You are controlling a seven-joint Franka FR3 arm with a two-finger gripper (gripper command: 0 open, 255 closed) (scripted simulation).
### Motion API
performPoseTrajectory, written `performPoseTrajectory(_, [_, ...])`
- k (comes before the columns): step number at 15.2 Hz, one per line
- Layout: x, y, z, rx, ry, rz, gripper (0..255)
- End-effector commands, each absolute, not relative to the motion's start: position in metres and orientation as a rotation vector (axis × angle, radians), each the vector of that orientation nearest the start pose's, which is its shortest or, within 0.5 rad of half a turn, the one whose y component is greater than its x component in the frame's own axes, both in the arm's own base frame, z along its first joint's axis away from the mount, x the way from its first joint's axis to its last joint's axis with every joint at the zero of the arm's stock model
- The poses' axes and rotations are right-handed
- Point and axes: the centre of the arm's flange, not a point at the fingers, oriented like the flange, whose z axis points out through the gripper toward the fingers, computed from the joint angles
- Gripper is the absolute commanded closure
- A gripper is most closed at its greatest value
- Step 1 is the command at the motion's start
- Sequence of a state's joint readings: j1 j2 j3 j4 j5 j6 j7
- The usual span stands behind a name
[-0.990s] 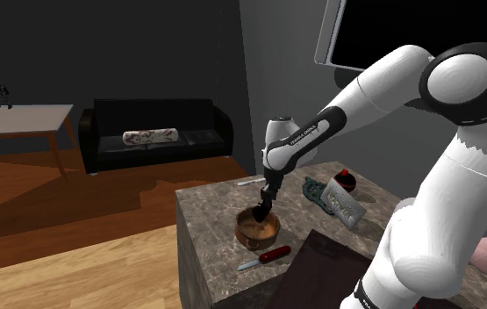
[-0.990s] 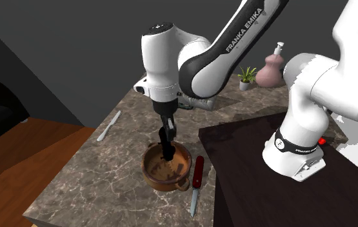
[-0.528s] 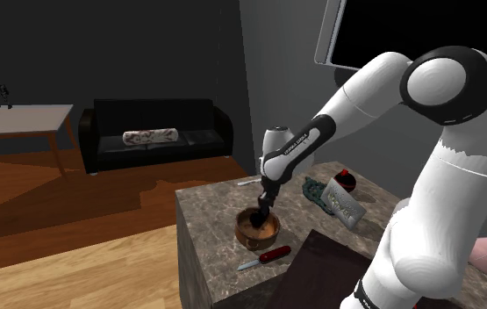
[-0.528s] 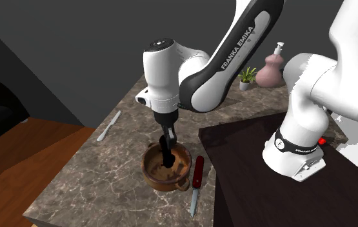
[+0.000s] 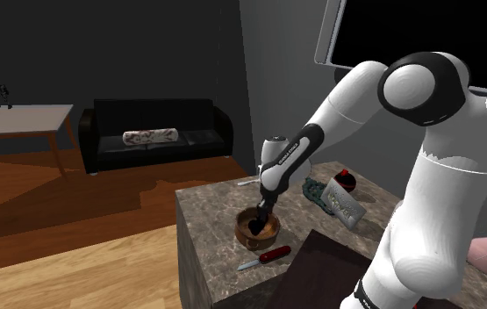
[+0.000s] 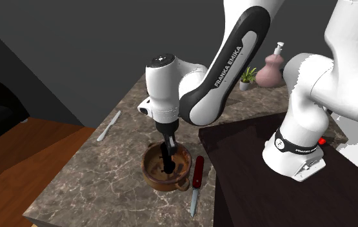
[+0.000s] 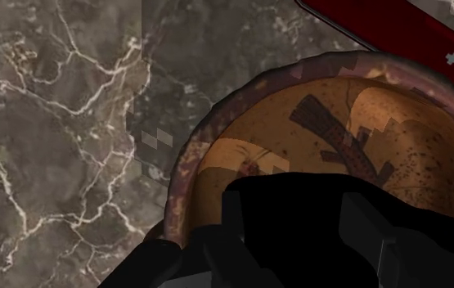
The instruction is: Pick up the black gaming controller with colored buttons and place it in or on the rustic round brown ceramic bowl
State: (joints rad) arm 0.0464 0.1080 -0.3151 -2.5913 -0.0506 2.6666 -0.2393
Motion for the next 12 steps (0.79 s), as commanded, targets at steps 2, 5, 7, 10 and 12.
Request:
performPoseTrajectory(2, [0.4245,-0.1186,0.2178,-3.188,-0.027,0.064,255])
performPoseTrajectory(5, [0.4245,-0.1186,0.2178,-3.188,-0.027,0.064,255])
performPoseTrajectory(7, [0.4245,-0.1186,0.2177,-3.188,-0.027,0.064,0])
performPoseTrajectory(10, [0.4245,-0.1186,0.2177,-3.188,-0.027,0.064,0])
performPoseTrajectory(12, [0.4245,-0.1186,0.2177,-3.188,-0.027,0.064,0])
